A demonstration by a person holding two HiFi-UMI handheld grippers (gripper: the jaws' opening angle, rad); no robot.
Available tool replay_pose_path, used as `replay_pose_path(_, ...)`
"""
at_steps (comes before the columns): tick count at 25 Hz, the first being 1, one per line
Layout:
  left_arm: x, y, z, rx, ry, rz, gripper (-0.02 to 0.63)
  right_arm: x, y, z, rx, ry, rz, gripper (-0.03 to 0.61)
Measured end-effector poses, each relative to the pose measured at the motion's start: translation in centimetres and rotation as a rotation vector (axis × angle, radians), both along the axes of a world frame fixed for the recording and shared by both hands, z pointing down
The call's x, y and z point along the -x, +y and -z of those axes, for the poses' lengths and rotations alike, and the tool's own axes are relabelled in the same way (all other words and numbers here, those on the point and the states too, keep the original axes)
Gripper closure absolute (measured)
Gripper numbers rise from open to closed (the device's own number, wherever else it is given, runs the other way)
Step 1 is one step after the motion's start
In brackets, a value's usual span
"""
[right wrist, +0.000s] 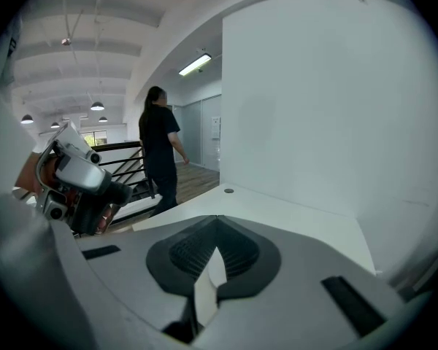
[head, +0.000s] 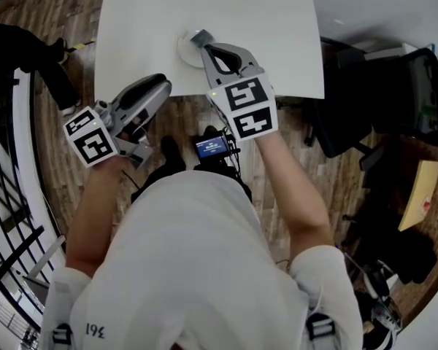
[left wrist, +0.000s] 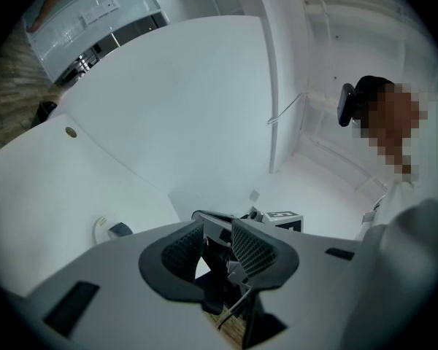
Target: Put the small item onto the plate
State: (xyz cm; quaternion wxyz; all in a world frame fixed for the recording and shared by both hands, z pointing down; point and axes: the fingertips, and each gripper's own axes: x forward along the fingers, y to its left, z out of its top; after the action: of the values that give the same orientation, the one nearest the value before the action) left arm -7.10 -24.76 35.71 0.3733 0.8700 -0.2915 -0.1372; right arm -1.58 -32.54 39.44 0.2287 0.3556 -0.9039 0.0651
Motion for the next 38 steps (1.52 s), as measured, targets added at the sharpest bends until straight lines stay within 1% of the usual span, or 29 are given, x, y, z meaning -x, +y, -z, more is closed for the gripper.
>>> replay_pose_path(4, 0.7, 1.4, 2.0, -0.022, 0.036, -0.008, 0.491, 0.3, 1.6, 1.6, -0.009, -0.027, 0.007, 0.577)
replay_pose_path(9, 1.7, 3.0, 3.6, -0.008, 0.106, -0.005, 0.491, 0.7, 3.7, 3.4, -0.024, -0.05, 0.017, 0.577)
replay_pose_path(15, 2.3, 5.0, 5.9, -0.046, 0.136, -0.01, 0.491, -0.1, 6.0, 5.4, -0.041, -0.082, 0.0, 0.577)
replay_pose_path(17, 2.3, 5.7, 6.7, -0.061, 0.142, -0.017, 0.491, -0.8, 6.7, 6.0, -0.039, -0.114, -0.014, 0.577)
replay_pose_path(19, 2.5, 6.3, 7.3, -0.072, 0.151, -0.025, 0.491, -1.6, 7.5, 6.5, -0.011, -0.152, -0.02, 0.577)
replay_pose_path(22, 2.7, 7.2, 8.3, -0.088, 0.195, -0.039, 0.491, -2.5, 8.3, 7.7, 0.028, -0.23, -0.033, 0.577)
replay_pose_path(25, 2.8, 7.9, 9.6, -0.114, 0.237, -0.05, 0.491, -2.8, 8.9, 9.3, 0.047, -0.306, -0.044, 0.577)
replay_pose_path(28, 2.6, 8.5, 11.1, -0.156, 0.257, -0.066, 0.491, -3.0, 9.4, 11.1, 0.039, -0.352, -0.041, 0.577)
replay_pose_path(32, 2.1, 8.9, 12.8, -0.212, 0.295, -0.095, 0.492, -3.1, 9.9, 13.4, -0.011, -0.372, -0.029, 0.577)
replay_pose_path(34, 2.1, 9.0, 13.3, -0.232, 0.302, -0.102, 0.56, -3.1, 10.1, 14.5, -0.036, -0.377, -0.024, 0.577)
replay_pose_path(35, 2.0, 9.1, 13.5, -0.239, 0.304, -0.105, 0.572, -3.2, 10.2, 14.9, -0.048, -0.377, -0.022, 0.577)
replay_pose_path(38, 1.7, 9.1, 13.5, -0.244, 0.297, -0.12, 0.574, -3.5, 10.2, 15.4, -0.07, -0.368, -0.021, 0.578)
